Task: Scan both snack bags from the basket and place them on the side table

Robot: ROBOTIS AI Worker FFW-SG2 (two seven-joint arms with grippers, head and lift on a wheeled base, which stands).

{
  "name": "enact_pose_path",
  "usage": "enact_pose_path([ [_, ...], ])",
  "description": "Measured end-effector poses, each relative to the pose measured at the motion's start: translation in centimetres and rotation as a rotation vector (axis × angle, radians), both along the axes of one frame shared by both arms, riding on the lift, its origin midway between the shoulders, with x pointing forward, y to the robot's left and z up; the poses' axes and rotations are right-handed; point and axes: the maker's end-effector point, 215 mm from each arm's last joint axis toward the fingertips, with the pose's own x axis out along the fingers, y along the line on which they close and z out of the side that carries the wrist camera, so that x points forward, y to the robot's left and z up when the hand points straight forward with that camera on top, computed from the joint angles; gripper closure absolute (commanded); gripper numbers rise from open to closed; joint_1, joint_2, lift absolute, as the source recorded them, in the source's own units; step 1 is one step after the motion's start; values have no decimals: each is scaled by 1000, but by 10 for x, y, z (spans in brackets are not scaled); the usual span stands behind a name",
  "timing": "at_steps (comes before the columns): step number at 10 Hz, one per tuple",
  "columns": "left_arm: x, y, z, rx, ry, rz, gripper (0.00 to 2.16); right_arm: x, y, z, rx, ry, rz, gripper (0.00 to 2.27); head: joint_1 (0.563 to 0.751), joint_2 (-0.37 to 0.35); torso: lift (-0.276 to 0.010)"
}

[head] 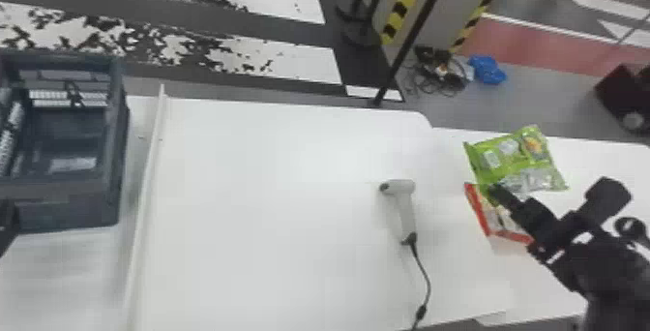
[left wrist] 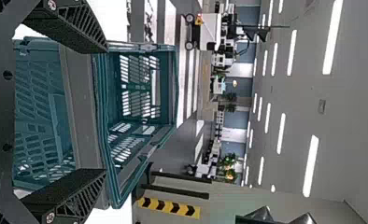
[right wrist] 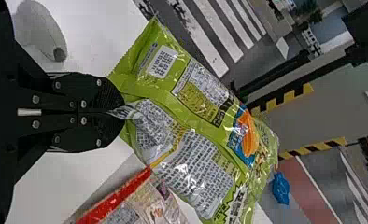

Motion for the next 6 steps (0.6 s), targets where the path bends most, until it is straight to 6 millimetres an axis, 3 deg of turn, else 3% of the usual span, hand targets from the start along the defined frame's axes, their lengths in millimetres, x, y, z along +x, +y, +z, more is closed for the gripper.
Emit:
enact_pose_path([
  [2, 0, 0, 0, 0, 1, 0, 83, -8, -42, -23, -43, 21, -125, 2246, 695, -350, -75],
  [3, 0, 0, 0, 0, 1, 0, 83, -12, -60, -39, -50, 30, -172, 2054, 695, -350, -75],
  [4, 0, 0, 0, 0, 1, 0, 83, -15, -74, -49, -59, 37, -204, 1335, 695, -350, -75],
  [5, 1, -1, -1, -2, 1, -2, 83, -21, -89, -58, -76, 40, -232, 97, 695, -350, -75],
  [6, 3, -4, -2, -5, 0, -7, 83, -26, -97, -64, -87, 46, -247, -2, 695, -350, -75],
])
